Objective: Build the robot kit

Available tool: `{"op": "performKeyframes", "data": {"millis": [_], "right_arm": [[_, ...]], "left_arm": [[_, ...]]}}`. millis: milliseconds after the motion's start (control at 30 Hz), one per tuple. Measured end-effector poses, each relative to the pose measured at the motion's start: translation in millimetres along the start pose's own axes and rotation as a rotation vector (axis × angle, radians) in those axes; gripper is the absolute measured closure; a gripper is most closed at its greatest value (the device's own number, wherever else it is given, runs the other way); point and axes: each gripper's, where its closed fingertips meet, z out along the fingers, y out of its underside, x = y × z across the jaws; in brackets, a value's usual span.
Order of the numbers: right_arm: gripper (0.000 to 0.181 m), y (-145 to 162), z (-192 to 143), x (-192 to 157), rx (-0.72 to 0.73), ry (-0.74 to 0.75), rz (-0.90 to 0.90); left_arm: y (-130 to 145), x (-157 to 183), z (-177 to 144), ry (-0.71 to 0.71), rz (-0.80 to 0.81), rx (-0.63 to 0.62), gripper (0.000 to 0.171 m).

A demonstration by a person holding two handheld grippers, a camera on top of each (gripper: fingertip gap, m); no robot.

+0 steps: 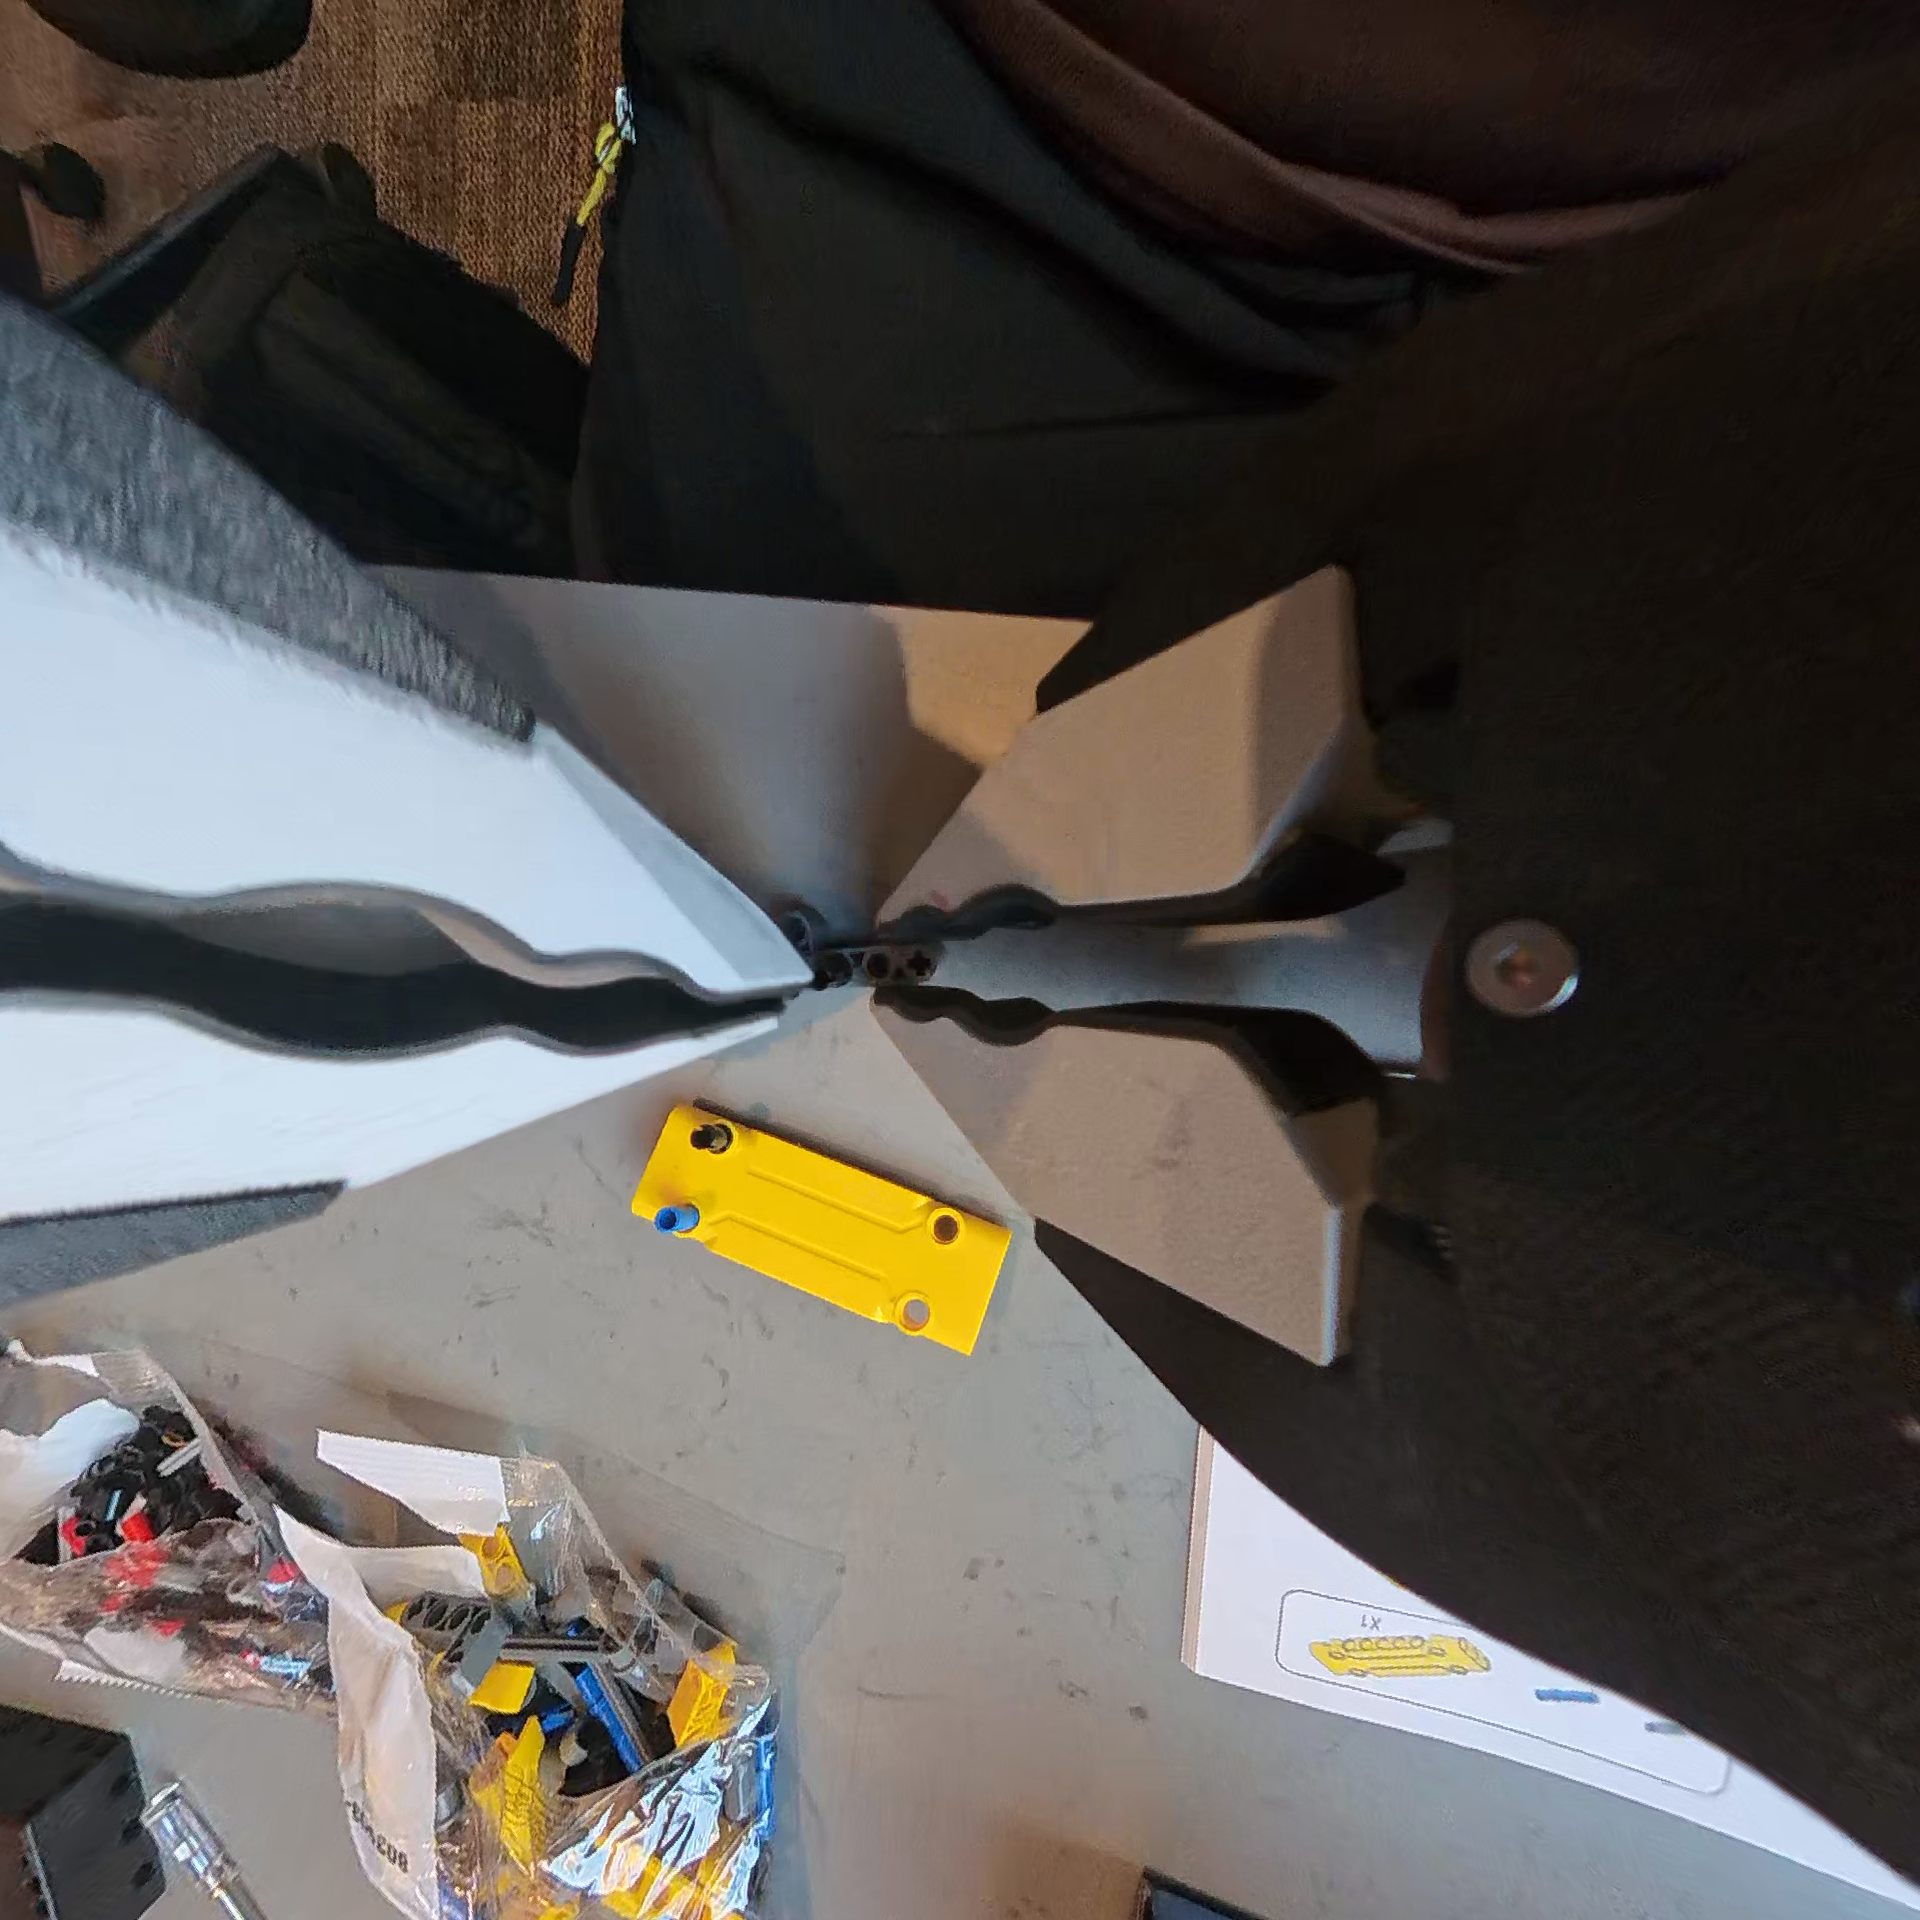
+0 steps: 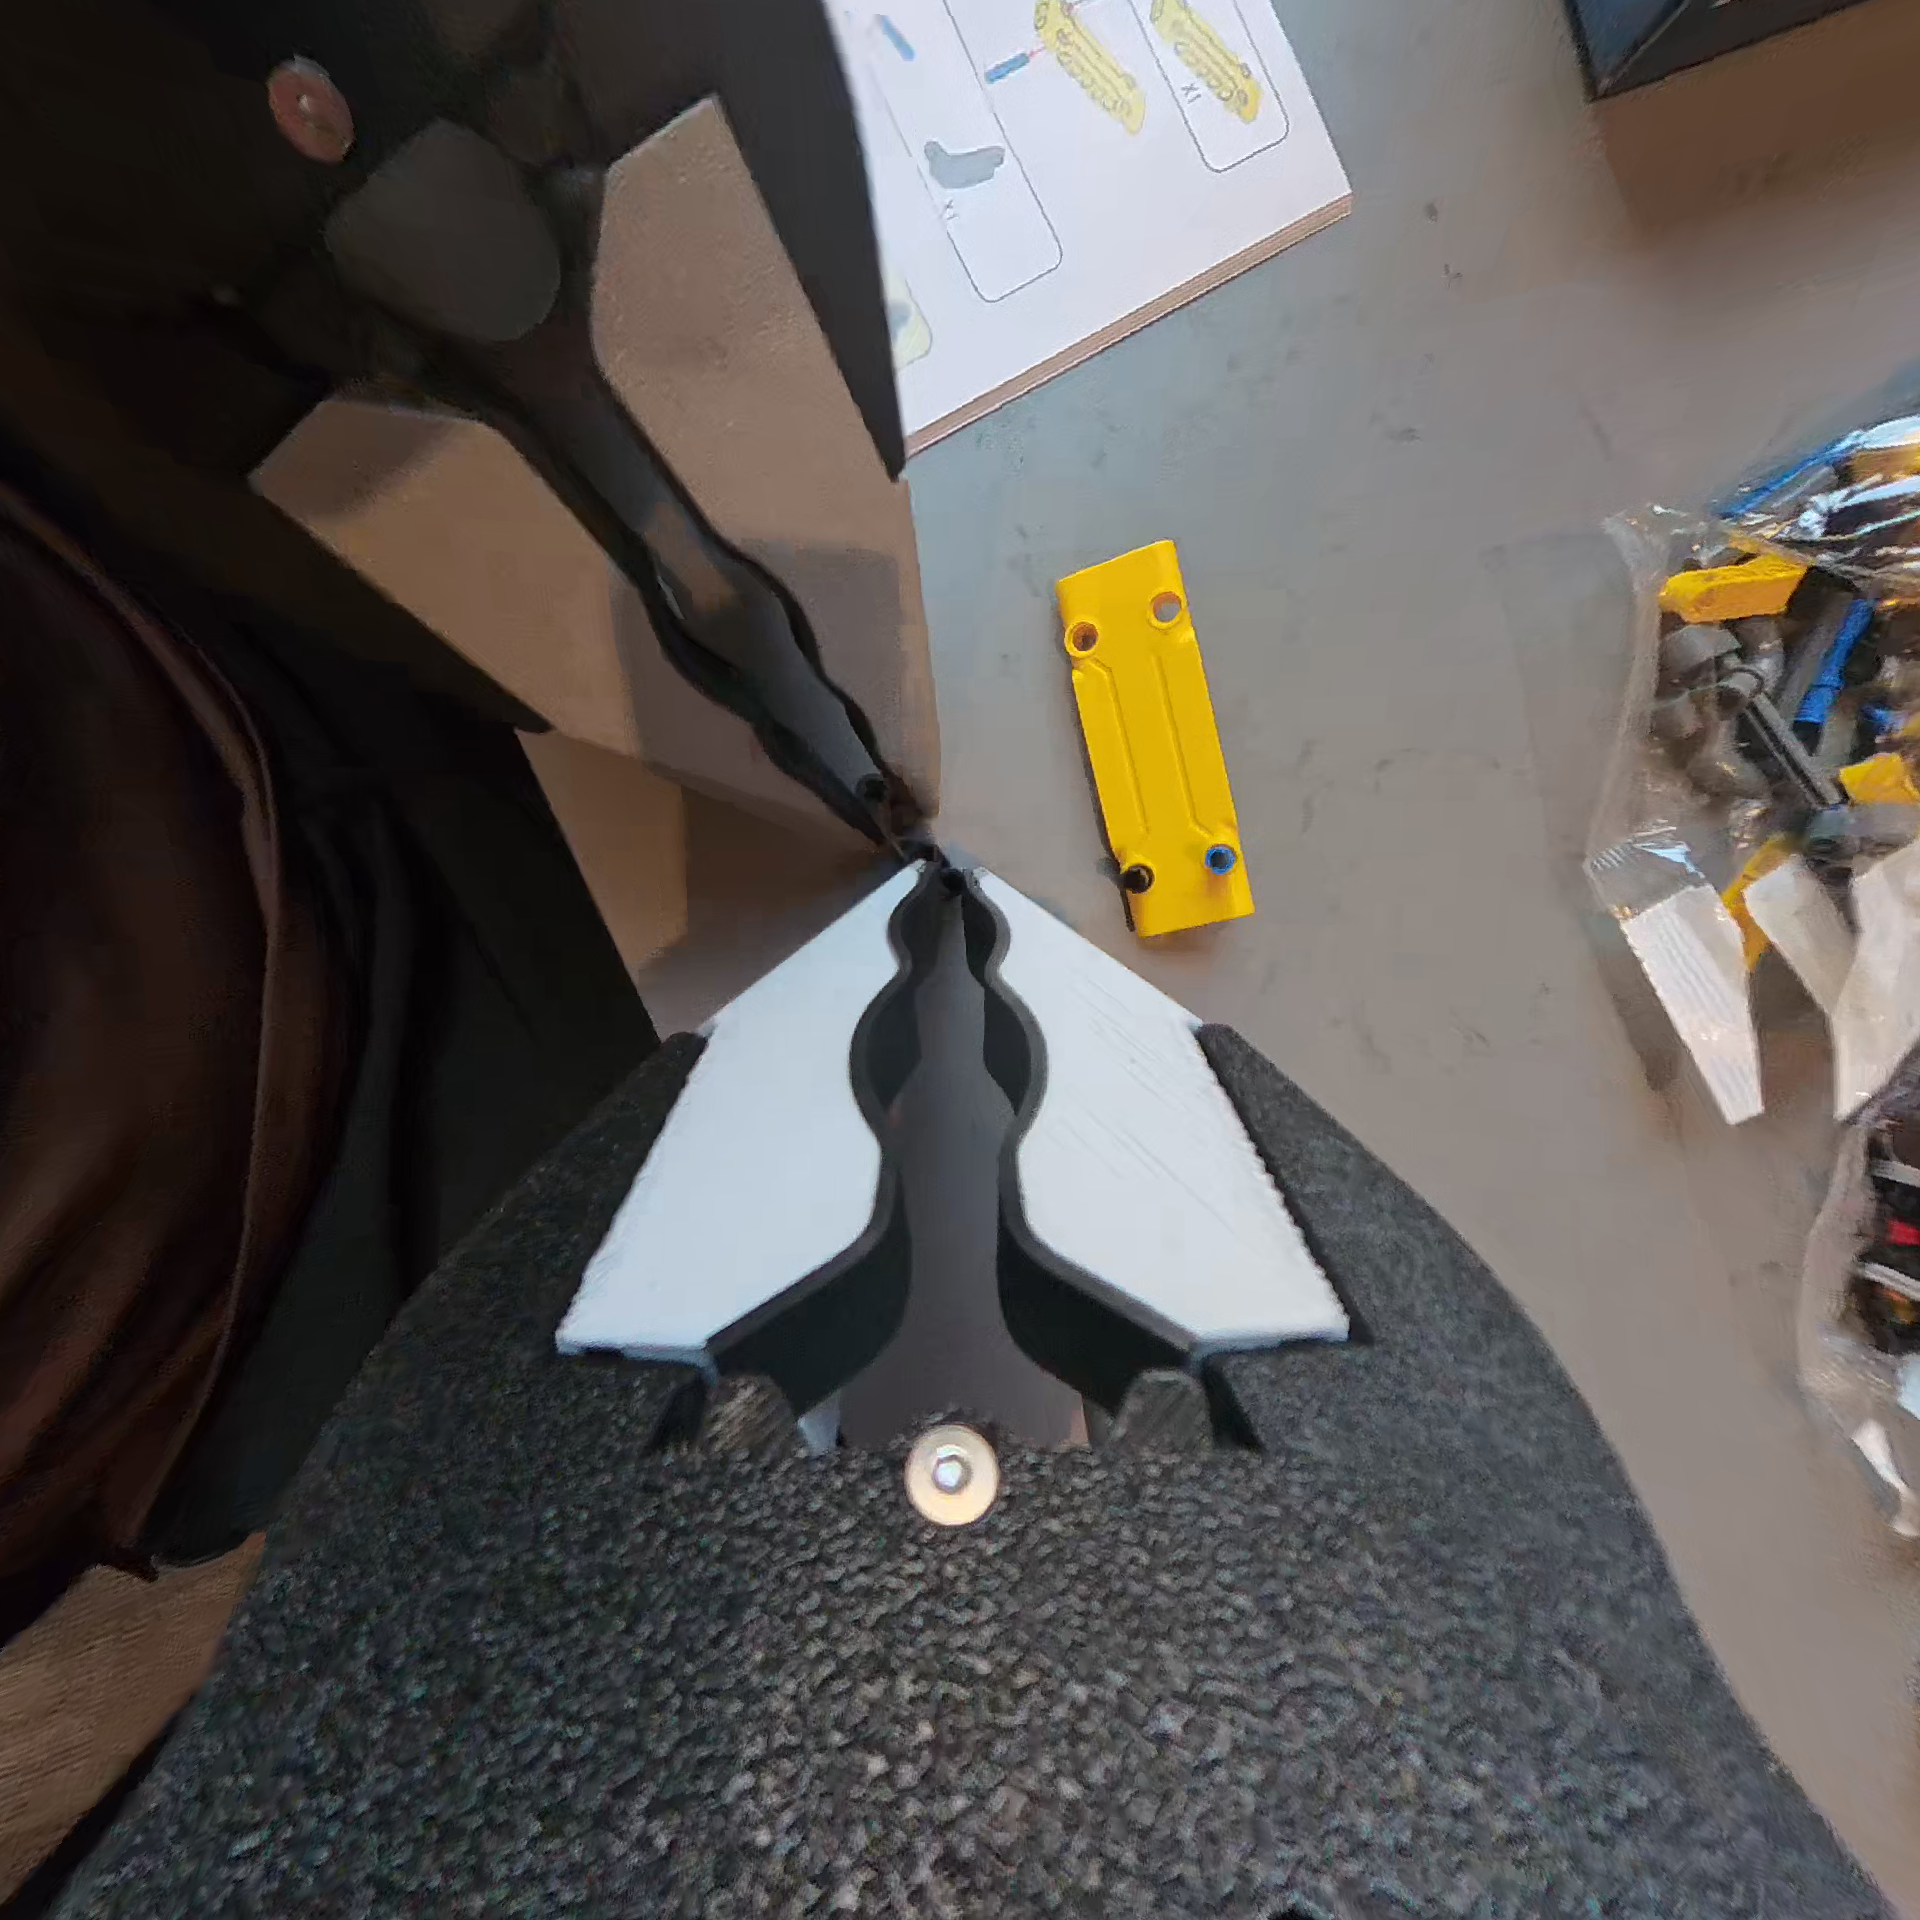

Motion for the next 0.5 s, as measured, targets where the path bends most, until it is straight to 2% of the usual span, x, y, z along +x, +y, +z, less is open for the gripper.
{"op": "performKeyframes", "data": {"millis": [33,200,500], "right_arm": [[0.177,-1.1,0.8,-0.1,0.003,-0.028,0.036],[0.177,2.8,-0.7,-0.7,-0.053,-0.091,0.052],[0.177,2.4,-0.4,-0.6,0.001,-0.132,0.088]], "left_arm": [[0.0,-0.1,-0.1,-0.006,0.006,0.0,0.166],[-0.1,0.1,0.2,0.0,0.002,0.001,0.166],[-0.1,-0.2,0.4,-0.002,0.002,0.001,0.166]]}}
